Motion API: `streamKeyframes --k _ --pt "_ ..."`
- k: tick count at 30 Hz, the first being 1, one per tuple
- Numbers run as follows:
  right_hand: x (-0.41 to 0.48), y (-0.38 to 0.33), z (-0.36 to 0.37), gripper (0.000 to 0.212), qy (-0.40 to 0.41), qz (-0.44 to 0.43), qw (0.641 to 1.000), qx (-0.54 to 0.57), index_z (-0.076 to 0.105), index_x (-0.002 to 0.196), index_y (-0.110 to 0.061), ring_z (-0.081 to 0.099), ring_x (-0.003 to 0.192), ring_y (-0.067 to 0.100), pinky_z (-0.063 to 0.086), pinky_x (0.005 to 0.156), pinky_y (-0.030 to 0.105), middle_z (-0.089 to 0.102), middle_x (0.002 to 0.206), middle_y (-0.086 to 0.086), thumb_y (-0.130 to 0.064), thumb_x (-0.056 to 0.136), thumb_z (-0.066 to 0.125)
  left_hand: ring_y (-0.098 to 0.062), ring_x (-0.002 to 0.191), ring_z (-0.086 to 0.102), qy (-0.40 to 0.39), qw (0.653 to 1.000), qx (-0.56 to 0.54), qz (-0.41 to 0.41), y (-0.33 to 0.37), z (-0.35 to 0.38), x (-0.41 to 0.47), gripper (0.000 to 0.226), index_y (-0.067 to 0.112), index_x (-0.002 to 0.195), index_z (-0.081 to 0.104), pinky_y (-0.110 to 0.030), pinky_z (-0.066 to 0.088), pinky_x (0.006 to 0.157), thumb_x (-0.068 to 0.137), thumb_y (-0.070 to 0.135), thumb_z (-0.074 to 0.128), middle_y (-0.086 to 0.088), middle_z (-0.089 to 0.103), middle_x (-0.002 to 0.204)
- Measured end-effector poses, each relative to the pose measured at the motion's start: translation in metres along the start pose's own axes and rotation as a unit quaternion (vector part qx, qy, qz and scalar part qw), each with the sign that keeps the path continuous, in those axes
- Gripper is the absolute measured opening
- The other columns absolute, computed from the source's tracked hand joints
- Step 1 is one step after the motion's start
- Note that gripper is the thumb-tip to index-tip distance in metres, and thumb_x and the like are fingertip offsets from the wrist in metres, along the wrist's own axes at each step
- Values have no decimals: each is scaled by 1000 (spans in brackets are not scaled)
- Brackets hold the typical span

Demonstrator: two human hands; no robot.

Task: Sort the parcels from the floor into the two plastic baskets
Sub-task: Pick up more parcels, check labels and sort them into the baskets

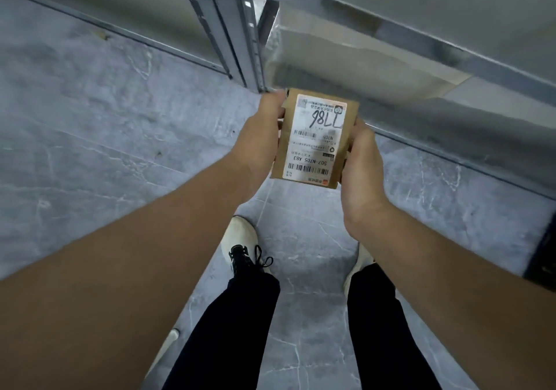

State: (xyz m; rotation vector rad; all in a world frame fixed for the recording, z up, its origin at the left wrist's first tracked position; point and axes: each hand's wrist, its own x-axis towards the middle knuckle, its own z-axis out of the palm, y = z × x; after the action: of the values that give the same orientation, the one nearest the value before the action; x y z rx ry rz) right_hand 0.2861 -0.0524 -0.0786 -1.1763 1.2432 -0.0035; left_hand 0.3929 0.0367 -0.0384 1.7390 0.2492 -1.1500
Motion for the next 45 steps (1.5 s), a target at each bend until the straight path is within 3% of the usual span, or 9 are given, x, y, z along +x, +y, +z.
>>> streamKeyframes --k 6,12,18,24,28,34,38,43,45 --pt "-78 -63 -8 51 7 -31 999 -21 75 120 -37 73 114 16 59 104 55 79 116 -11 -52 102 29 -6 89 65 -21 999 2 26 54 -15 -89 45 35 89 67 -27 49 78 108 49 28 18 69 84" --pt "-164 -131 -25 47 4 -75 997 -1 72 115 -29 74 111 32 59 100 67 80 111 0 -46 98 32 -4 104 58 -24 998 12 62 106 -25 -192 36 41 94 60 -40 41 106 108 49 28 23 61 103" --pt "-252 -194 -61 47 -28 -126 992 3 69 128 -46 73 118 31 56 102 71 78 125 -2 -47 98 34 -3 97 64 -6 993 8 121 157 -16 -299 38 38 90 68 -39 48 98 105 46 34 32 70 74" --pt "-333 -256 -107 53 -26 -213 977 -5 64 137 -50 68 128 20 55 109 60 72 136 -4 -57 93 36 -7 82 66 28 977 -20 208 204 10 -400 41 35 90 66 -31 51 75 107 45 30 27 70 67" --pt "-388 -294 -137 43 -31 -277 960 10 70 124 -44 71 115 12 59 104 54 77 121 -11 -39 102 34 -11 89 70 14 967 -11 254 231 24 -462 41 33 103 68 -38 55 83 104 51 32 21 74 79" --pt "-470 -348 -175 54 -6 -328 944 38 62 143 -48 64 129 14 54 109 45 69 137 -10 -56 95 39 -7 84 71 8 936 17 352 274 45 -558 47 38 90 73 -39 54 85 104 48 29 18 76 84" --pt "-521 -377 -207 61 -24 -377 923 72 58 149 -45 70 124 14 57 108 54 70 138 -7 -58 91 43 -2 69 72 12 912 8 409 298 58 -618 48 31 88 71 -35 52 78 106 47 30 11 77 80" --pt "-582 -415 -245 50 -31 -430 900 67 59 149 -42 70 117 8 62 83 25 68 139 -2 -54 105 37 -13 95 70 -3 888 19 459 321 72 -691 51 40 85 74 -46 54 96 104 56 30 16 77 85" --pt "-602 -431 -259 52 -19 -458 887 57 63 145 -40 71 116 11 63 88 31 71 136 -1 -55 103 35 -13 97 68 -7 871 19 490 332 77 -720 49 35 92 70 -42 54 91 106 54 28 16 76 85"
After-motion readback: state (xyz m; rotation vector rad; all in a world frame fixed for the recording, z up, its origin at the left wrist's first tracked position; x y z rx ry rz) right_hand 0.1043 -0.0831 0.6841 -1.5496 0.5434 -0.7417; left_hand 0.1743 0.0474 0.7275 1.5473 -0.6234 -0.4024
